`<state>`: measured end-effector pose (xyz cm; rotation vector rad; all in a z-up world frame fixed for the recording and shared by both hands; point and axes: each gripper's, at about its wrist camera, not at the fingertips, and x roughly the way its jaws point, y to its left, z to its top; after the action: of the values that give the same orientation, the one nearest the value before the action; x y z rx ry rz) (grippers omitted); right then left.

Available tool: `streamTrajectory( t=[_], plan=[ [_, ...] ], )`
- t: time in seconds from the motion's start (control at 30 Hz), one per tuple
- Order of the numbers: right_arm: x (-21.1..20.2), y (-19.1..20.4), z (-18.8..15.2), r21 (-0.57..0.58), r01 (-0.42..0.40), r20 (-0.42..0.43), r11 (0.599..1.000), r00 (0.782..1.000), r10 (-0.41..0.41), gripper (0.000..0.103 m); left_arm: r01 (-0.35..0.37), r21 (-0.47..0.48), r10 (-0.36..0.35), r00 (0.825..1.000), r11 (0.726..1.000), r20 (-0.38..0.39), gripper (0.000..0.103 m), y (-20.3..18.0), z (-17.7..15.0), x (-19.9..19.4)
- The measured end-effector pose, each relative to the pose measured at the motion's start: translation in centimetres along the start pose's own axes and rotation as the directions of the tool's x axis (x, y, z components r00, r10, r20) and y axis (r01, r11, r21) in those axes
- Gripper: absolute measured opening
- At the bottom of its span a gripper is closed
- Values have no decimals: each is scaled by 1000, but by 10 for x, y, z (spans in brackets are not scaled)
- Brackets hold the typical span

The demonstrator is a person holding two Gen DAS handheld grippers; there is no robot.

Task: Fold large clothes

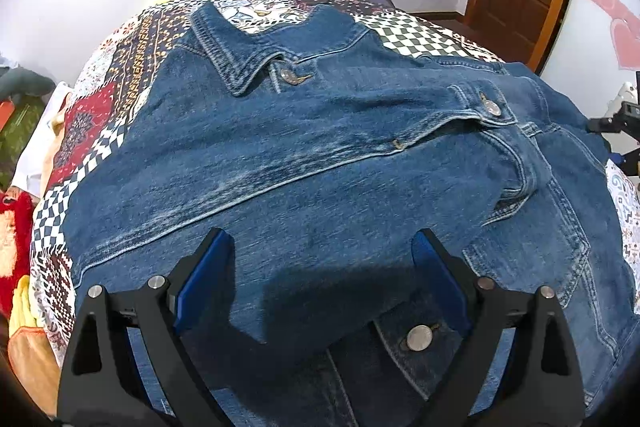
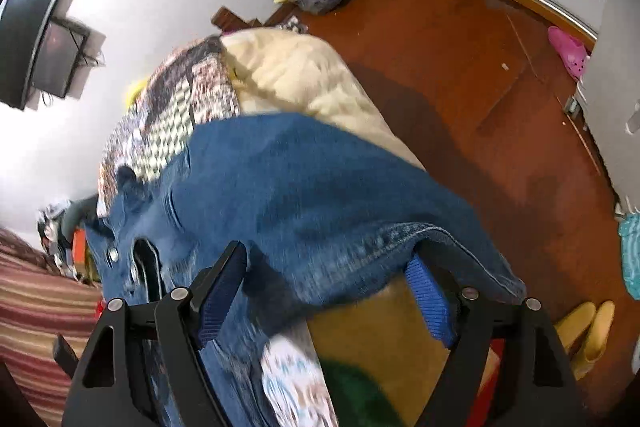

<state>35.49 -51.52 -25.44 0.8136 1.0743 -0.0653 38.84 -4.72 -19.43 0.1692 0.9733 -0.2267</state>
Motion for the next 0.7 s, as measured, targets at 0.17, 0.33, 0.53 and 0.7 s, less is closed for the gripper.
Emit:
streamTrajectory(
  t=[0.17,0.33,0.53,0.7],
  plan=[
    [17,6,15,-4,49,9,999,999,-49,65,-1,-21,1,1000,1000,2,94,5,0,2],
    [3,45,10,-169,176,146,970,978,-152,39,-15,-15,16,1000,1000,17,94,5,-3,-3],
    [-35,116,-16,-410,243,316,879,942,-113,27,-33,-29,34,999,999,38,94,17,-5,-13],
    [-49,183,-52,-563,205,325,800,946,-14,20,-5,-103,12,998,995,67,94,39,-8,-29]
  ],
)
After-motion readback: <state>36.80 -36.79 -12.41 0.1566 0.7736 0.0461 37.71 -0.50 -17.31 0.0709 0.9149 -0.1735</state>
